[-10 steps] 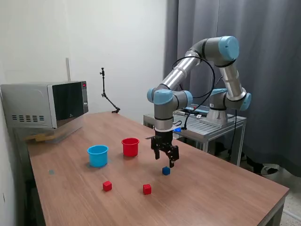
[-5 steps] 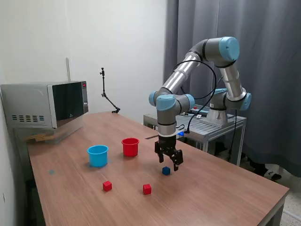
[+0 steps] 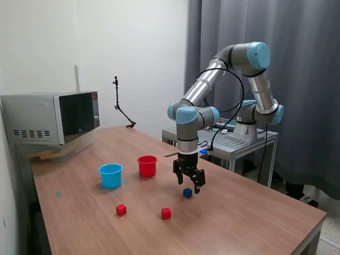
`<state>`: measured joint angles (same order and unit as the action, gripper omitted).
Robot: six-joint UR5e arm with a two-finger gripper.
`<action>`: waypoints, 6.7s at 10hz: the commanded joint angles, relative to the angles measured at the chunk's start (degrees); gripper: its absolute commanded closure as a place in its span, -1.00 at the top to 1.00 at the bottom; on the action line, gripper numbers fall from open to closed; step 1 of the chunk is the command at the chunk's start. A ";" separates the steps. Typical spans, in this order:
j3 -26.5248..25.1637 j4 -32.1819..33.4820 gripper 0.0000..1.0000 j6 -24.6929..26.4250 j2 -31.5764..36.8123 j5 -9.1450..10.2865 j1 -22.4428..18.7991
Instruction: Place red objects in the red bin, and blue objects in the blue bin.
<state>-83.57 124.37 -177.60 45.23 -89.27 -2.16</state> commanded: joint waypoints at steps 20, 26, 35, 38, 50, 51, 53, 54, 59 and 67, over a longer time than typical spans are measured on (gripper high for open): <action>1.57 1.49 1.00 -0.02 -2.34 0.06 -1.09; 2.09 1.49 -1.00 -0.02 -2.34 0.06 -1.09; 5.42 1.40 -1.00 -0.20 3.34 -2.12 -0.31; 11.75 -0.70 -1.00 -0.73 8.30 -5.28 4.15; 31.70 -11.60 -1.00 -4.59 -10.06 -3.36 16.48; 32.76 -11.78 -1.00 -4.68 -10.77 -3.36 16.66; 35.22 -11.70 -1.00 -5.82 -12.96 -2.84 17.19; 35.49 -11.61 -1.00 -6.69 -13.32 -2.84 17.27; 36.46 -9.42 -1.00 -8.37 -13.41 -1.26 17.19; 35.84 -8.53 1.00 -8.90 -13.41 -0.20 16.75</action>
<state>-47.66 115.67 -186.40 31.77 -89.49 14.65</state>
